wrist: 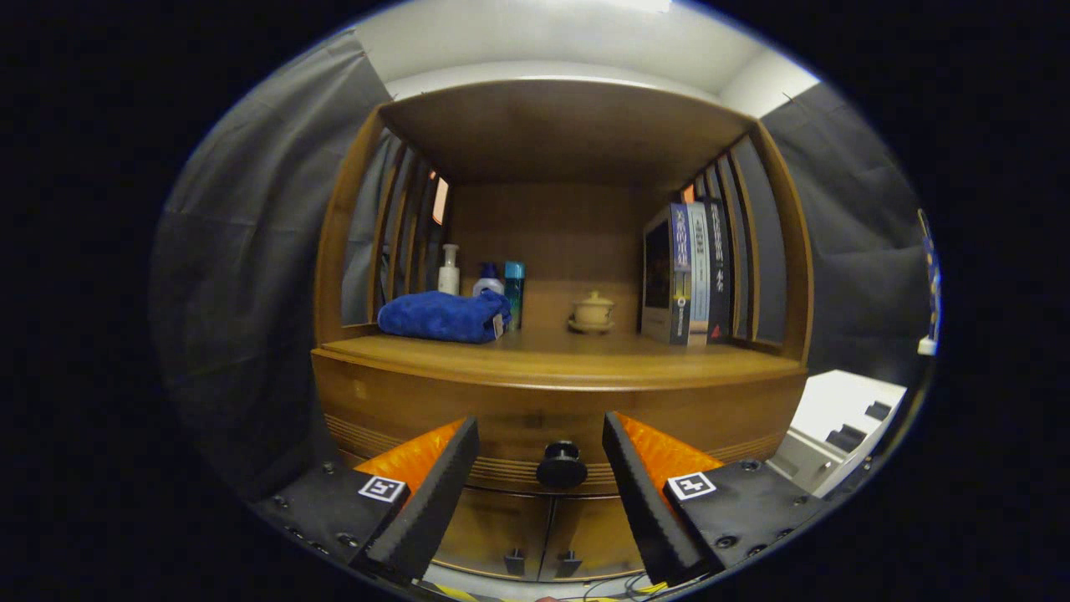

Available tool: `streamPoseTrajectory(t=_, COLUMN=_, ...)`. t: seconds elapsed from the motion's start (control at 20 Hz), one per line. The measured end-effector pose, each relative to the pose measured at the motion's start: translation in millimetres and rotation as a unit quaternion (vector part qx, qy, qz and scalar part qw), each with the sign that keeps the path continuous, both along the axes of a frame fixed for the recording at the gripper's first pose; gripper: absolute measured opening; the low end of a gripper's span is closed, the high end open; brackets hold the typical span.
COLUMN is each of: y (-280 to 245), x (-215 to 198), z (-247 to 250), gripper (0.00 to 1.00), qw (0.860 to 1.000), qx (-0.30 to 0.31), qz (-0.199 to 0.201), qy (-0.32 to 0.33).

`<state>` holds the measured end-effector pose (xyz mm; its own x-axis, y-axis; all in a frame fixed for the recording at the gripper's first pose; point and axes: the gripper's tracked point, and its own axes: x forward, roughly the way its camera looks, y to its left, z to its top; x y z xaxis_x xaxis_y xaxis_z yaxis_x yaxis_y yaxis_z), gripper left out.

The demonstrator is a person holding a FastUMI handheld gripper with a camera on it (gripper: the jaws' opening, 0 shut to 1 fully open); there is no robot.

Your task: Pull open the drawer, take out the items inside it, and place them on the countertop above the cabinet.

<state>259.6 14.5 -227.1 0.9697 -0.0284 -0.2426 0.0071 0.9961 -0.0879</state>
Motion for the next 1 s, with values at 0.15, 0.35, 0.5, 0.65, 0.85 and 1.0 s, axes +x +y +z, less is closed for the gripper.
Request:
streamPoseTrajectory(t=0.15, y=-17.3, x=13.5, z=-19.3, gripper=0.92, qw=0.999, qx=-0.010, qz=-0.020, qy=0.023)
streamPoseTrajectory(t=0.35, y=-18.4, x=25.0, z=-42.0, gripper=0.72, qw=0.998, qx=-0.005, qz=-0.034, qy=0.045)
streamPoseTrajectory(t=0.5, y=-22.3, x=29.3, z=-49.2, gripper=0.57, qw=0.998, qx=0.001, qz=-0.040, qy=0.050)
streamPoseTrajectory(t=0.65, y=-22.7, x=32.6, z=-47.5, gripper=0.44, qw=0.998, qx=0.006, qz=-0.038, qy=0.048)
streamPoseTrajectory(t=0.85, y=-22.0, x=26.6, z=-45.0, gripper=0.40, qw=0.998, qx=-0.003, qz=-0.032, qy=0.056)
streamPoseTrajectory(t=1.0, y=-17.8, x=3.2, z=-41.3, gripper=0.40, qw=0.998, qx=-0.015, qz=-0.023, qy=0.051)
